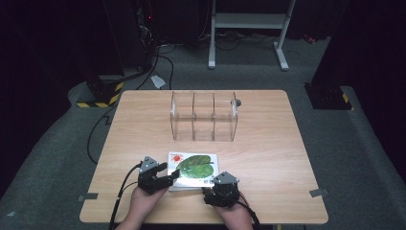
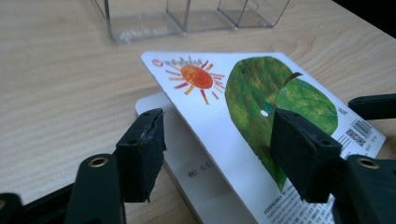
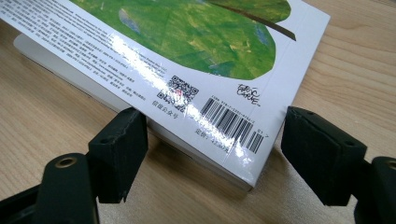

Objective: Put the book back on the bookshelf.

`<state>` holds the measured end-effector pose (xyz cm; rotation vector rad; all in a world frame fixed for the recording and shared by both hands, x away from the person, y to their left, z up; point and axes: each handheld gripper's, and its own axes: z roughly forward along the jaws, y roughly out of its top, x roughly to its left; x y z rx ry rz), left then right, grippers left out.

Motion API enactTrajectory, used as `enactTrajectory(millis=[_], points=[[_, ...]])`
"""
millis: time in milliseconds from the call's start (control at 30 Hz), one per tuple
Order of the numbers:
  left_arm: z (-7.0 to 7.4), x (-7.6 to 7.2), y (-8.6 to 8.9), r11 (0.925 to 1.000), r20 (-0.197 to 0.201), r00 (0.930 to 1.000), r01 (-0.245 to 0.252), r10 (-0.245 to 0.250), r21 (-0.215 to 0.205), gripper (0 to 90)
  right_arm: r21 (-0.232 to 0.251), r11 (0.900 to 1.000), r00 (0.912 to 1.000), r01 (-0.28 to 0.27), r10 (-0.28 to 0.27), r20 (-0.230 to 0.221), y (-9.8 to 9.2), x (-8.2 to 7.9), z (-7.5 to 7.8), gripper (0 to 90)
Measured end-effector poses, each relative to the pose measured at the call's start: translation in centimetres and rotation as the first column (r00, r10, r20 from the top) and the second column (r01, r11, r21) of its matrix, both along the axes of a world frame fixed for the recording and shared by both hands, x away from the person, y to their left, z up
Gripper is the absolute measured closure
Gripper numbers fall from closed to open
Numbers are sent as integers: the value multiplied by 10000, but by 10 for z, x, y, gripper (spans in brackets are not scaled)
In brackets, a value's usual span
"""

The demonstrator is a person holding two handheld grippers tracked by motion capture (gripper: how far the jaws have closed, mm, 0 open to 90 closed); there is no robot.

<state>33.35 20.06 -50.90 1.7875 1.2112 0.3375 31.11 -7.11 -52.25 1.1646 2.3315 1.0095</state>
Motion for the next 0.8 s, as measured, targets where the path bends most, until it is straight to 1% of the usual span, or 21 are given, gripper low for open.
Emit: enactTrajectory(millis=[33,67,100,133,200,233,267,300,400,433,500,533,567,600,633,733,800], points=[[0,0,0,10000,0,10000,0,0,0,340,0,10000,10000,0,0,0,0,0,0,229],[-1,4,1,9996,-159,9998,147,-151,-242,344,-30,10000,10000,-40,40,33,0,0,0,229],[-2,6,0,9988,-230,9992,318,-327,-369,364,-31,10000,10000,-38,38,29,0,0,0,229],[-2,8,-1,9984,-299,9987,396,-408,-413,383,-31,10000,10000,-40,40,32,0,0,0,229],[-2,13,-3,9964,-462,9968,625,-651,-564,394,-19,10000,10000,-31,31,40,0,0,0,229],[-2,13,-3,9964,-462,9968,625,-651,-564,395,-26,10000,10000,-42,42,50,0,0,0,229],[-2,14,-4,9953,-372,9959,803,-823,-540,406,-21,10000,10000,-34,34,42,0,0,0,229],[-2,14,-5,9952,-273,9959,848,-862,-485,413,-30,10000,10000,-37,37,39,0,0,0,229],[-1,14,-2,9932,-155,9935,1121,-1126,-298,439,-127,9998,9999,-122,123,50,-1,0,-1,229],[-1,14,-1,9926,-96,9928,1193,-1195,-217,451,-112,9999,9999,-61,59,-95,0,0,0,231],[0,13,0,9913,-25,9914,1311,-1311,-107,470,-193,9997,9998,-149,147,-127,-1,-1,0,240],[0,12,0,9909,-33,9910,1338,-1338,-119,482,-243,9995,9997,-218,216,-112,-2,-1,0,243],[0,12,1,9902,54,9902,1394,-1394,-10,501,-220,9995,9996,-205,200,-194,-3,-1,0,248],[0,12,1,9902,54,9902,1394,-1394,-10,520,-220,9995,9996,-205,200,-194,-3,-1,0,248],[0,12,1,9897,81,9897,1427,-1428,64,520,-160,9996,9994,-248,244,-250,-4,-2,1,256],[-1,10,2,9880,119,9883,1516,-1520,283,550,-30,9997,9995,-262,261,-196,-7,-4,1,285],[-2,9,2,9867,227,9873,1564,-1575,433,565,53,9996,9995,-280,280,-148,-9,-5,2,293]])
